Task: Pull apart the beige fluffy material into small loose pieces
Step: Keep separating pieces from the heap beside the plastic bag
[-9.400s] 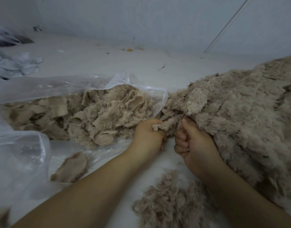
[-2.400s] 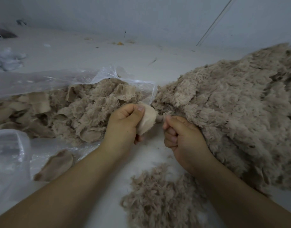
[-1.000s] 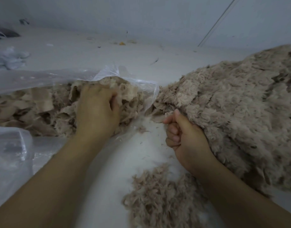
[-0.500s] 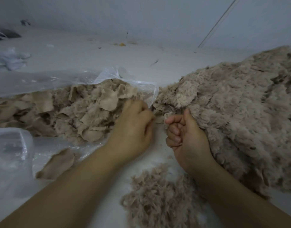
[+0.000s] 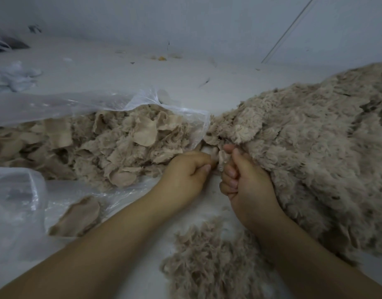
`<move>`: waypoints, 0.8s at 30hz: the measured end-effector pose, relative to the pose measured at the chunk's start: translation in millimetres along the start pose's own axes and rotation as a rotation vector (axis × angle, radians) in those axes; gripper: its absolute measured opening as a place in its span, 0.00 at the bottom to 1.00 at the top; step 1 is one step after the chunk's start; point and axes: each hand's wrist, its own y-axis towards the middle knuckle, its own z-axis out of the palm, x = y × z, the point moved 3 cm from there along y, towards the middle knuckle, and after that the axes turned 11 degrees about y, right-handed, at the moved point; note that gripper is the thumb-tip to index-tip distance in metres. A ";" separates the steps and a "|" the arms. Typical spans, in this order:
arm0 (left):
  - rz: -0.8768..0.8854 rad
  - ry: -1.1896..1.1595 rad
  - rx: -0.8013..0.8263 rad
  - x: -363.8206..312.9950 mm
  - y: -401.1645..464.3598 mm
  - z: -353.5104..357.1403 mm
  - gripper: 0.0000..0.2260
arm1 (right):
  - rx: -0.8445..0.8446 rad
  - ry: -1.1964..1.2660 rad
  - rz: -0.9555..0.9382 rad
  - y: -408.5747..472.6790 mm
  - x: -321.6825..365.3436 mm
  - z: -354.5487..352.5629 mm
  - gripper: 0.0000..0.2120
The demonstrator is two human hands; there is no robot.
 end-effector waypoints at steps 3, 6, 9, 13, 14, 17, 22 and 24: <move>-0.047 -0.266 -0.055 -9.5 -13.9 -9.6 0.10 | 0.019 -0.022 0.004 1.5 0.2 -1.2 0.11; -0.073 -0.387 -0.045 -15.1 -16.8 -10.7 0.13 | 0.046 -0.074 0.007 1.2 0.3 -1.8 0.12; -0.174 -0.152 -0.164 -0.4 -9.3 -4.8 0.09 | 0.037 -0.062 0.018 1.3 -0.2 -1.9 0.12; -0.080 0.099 -0.115 10.1 3.5 3.0 0.07 | 0.024 -0.010 0.024 2.2 -0.8 0.2 0.11; -0.062 0.133 -0.088 12.8 5.6 4.3 0.10 | 0.023 -0.005 0.023 2.3 -0.9 0.3 0.11; -0.074 0.246 -0.146 17.2 6.6 -0.4 0.07 | 0.021 -0.013 0.024 2.7 -0.9 -0.4 0.12; -0.121 0.364 -0.165 23.0 5.8 -2.6 0.07 | 0.036 -0.029 0.016 3.6 -2.2 -2.2 0.11; -0.099 0.459 -0.020 24.4 7.7 7.0 0.12 | 0.037 -0.028 0.010 4.0 -3.2 -2.4 0.11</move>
